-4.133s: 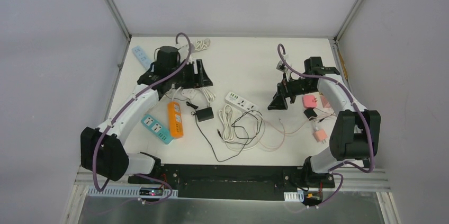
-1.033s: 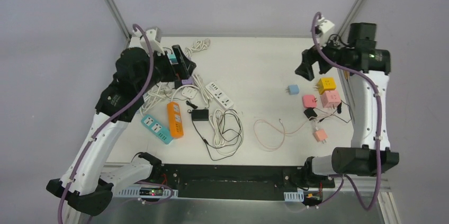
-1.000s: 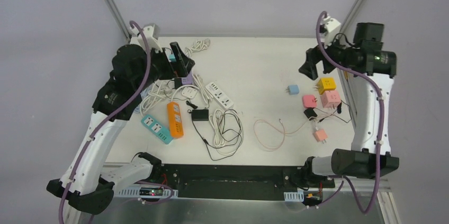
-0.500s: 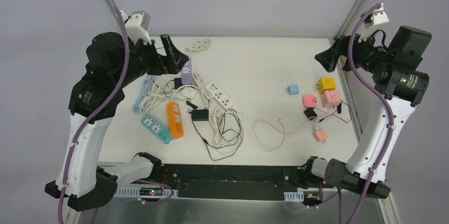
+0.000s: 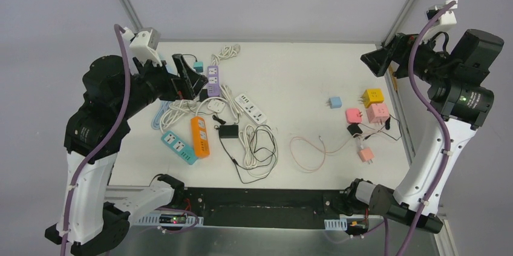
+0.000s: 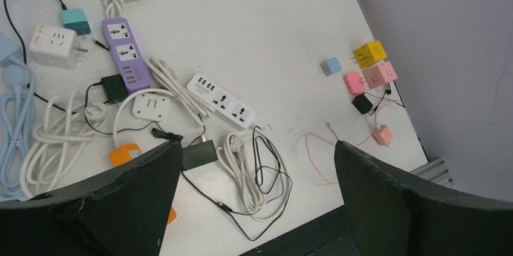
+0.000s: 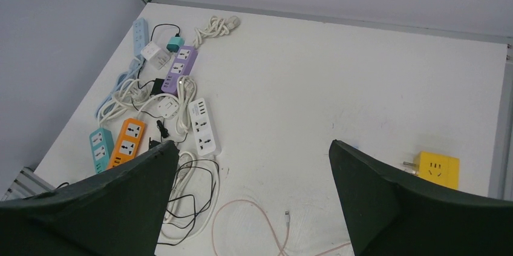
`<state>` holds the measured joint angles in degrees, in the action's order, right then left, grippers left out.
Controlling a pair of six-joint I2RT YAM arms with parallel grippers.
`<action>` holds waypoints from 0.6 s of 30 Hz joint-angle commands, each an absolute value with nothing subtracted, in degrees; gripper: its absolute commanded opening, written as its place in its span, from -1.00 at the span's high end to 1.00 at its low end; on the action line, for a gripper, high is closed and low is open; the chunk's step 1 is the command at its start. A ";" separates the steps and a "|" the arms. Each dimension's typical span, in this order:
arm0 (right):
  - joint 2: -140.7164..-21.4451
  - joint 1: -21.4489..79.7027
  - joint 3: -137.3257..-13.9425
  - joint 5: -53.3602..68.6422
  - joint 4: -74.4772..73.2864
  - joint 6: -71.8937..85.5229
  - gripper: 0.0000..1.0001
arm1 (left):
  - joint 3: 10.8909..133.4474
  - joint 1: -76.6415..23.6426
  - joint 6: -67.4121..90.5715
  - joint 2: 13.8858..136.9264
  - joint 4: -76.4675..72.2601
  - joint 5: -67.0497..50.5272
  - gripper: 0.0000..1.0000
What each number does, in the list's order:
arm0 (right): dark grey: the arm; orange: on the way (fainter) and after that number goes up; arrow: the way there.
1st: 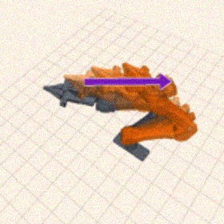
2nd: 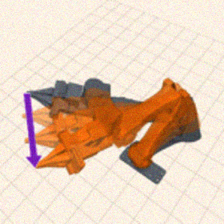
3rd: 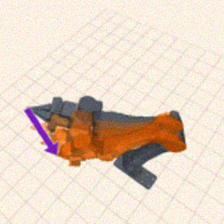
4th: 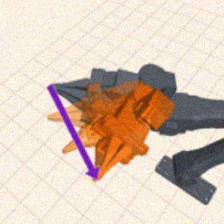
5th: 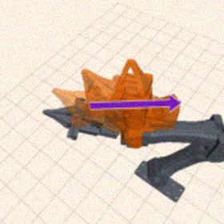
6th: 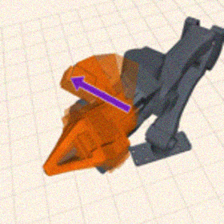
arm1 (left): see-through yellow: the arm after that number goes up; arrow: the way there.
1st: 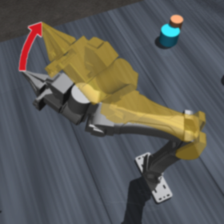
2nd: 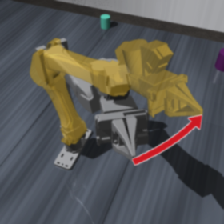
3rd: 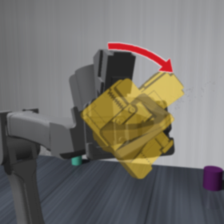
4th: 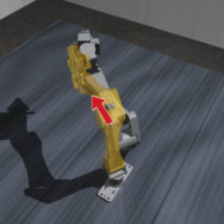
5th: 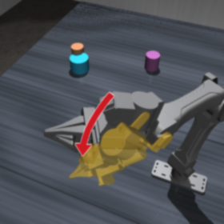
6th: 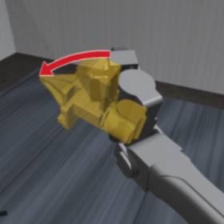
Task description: Pull the plug off the socket
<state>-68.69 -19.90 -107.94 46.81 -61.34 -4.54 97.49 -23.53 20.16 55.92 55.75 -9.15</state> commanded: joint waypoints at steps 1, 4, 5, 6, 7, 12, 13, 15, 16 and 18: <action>-68.47 -20.39 -107.40 47.54 -57.94 -0.21 -0.99 | 96.71 -23.12 21.35 54.89 55.70 -9.24 -0.98; -68.42 -20.39 -106.53 47.45 -57.58 -0.11 -1.00 | 96.78 -23.12 21.28 55.31 55.72 -9.32 -0.98; -68.47 -20.39 -106.34 47.43 -57.43 -0.13 -0.99 | 96.89 -23.12 21.15 55.48 55.72 -9.32 -0.98; -68.67 -20.42 -106.24 47.34 -57.33 -0.09 -1.00 | 97.00 -23.12 20.87 55.70 55.72 -9.20 -0.98; -68.77 -20.46 -106.24 47.34 -57.34 -0.10 -1.00 | 97.09 -23.12 20.77 55.81 55.72 -9.04 -0.98; -69.38 -20.65 -106.30 47.59 -57.26 -0.11 -1.00 | 97.64 -23.12 20.57 57.02 55.43 -8.75 -0.98; -69.54 -20.69 -106.51 47.37 -57.24 -0.09 -1.00 | 97.54 -23.12 20.52 57.18 55.18 -8.86 -0.98; -69.96 -20.97 -107.11 47.48 -57.16 -0.09 -1.00 | 97.56 -23.12 20.29 57.58 54.67 -8.75 -0.98; -70.19 -21.28 -107.32 48.03 -57.14 -0.09 -1.00 | 97.48 -23.12 20.16 57.69 54.43 -8.66 -0.98; -70.64 -21.59 -107.50 49.36 -56.66 1.01 -0.99 | 97.32 -23.12 19.83 58.05 53.96 -8.26 -0.98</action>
